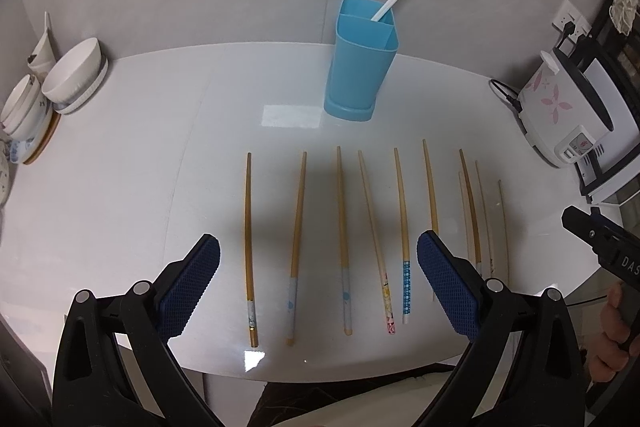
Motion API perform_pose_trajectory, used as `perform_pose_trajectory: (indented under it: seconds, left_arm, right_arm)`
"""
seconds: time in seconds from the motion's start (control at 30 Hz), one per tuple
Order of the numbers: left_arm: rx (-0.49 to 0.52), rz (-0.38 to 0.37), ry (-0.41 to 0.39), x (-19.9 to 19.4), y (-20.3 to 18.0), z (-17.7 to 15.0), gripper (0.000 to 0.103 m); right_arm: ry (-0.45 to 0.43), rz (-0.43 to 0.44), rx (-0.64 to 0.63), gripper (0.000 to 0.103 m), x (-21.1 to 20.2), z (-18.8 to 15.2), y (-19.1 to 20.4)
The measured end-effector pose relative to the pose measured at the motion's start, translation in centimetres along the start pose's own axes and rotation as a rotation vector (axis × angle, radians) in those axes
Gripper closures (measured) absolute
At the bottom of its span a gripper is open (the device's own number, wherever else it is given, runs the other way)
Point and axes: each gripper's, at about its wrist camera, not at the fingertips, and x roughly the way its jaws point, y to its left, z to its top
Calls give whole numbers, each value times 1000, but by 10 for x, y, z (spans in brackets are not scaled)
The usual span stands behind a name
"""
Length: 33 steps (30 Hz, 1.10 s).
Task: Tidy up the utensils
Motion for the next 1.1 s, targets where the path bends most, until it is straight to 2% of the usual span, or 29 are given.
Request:
perform_pose_trajectory:
  seconds: [0.7, 0.9, 1.1]
  left_arm:
    - [6, -4, 10, 9, 1, 2, 8]
    - [-8, 12, 29, 25, 16, 4, 8]
    - [-50, 43, 77, 56, 42, 6, 9]
  right_arm:
    - [6, -5, -5, 8, 5, 4, 3]
    - [43, 26, -27, 8, 26, 8, 9]
    - [103, 12, -46, 10, 61, 11, 14]
